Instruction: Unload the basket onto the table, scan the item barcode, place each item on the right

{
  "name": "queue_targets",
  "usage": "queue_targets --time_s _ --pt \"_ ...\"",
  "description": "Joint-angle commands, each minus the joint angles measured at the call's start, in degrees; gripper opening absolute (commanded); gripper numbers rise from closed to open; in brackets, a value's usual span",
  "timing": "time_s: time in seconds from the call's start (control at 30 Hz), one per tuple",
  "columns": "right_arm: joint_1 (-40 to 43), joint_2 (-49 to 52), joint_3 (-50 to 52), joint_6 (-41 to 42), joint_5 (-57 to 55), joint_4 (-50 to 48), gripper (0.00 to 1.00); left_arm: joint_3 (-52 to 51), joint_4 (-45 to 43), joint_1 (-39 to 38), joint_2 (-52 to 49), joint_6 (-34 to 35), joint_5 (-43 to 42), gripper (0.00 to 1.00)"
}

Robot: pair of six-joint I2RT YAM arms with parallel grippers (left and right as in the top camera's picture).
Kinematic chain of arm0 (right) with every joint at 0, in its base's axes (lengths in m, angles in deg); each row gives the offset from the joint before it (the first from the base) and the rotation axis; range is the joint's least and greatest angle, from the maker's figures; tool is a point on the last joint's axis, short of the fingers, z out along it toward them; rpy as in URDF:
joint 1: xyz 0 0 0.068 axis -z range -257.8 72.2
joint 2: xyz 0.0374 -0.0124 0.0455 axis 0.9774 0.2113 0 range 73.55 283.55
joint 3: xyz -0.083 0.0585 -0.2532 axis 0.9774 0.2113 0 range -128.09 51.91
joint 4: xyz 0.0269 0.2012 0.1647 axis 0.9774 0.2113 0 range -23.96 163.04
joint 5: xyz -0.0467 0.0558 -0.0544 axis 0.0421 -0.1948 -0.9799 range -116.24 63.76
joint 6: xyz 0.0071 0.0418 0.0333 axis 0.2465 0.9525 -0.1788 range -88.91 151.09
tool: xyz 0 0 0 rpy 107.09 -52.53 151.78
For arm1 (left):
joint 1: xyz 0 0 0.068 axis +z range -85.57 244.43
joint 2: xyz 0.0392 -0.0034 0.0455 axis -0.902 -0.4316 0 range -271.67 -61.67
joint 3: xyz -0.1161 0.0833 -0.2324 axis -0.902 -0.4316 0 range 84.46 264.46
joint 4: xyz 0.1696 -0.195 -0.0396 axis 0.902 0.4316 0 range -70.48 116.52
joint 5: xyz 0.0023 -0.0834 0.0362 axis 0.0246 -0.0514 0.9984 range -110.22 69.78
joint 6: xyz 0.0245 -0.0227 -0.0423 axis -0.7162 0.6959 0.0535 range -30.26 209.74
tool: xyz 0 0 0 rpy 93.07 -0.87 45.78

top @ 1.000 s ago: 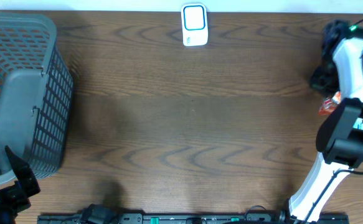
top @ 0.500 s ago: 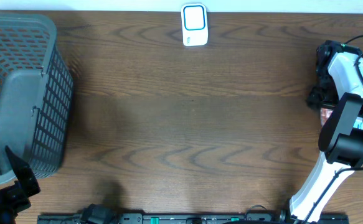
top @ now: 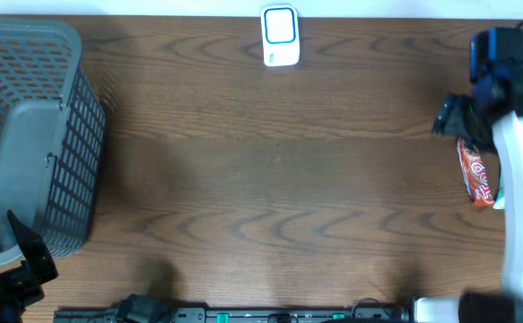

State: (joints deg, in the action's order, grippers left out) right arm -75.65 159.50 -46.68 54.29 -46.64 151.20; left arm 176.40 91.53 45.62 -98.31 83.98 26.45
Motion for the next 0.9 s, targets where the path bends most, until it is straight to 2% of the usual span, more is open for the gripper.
queue_targets --time_s 0.0,0.37,0.87 --pt "-1.44 -6.97 -0.42 -0.55 1.92 2.45 0.99 0.15 0.02 0.20 -0.07 0.70 0.33 0.98" --pt "-1.73 -26.23 -0.42 -0.55 1.90 2.93 0.99 0.15 0.09 0.20 -0.07 0.70 0.33 0.98" --pt "-1.73 -43.36 0.26 -0.57 6.05 0.50 0.99 0.15 0.09 0.20 -0.07 0.70 0.33 0.98"
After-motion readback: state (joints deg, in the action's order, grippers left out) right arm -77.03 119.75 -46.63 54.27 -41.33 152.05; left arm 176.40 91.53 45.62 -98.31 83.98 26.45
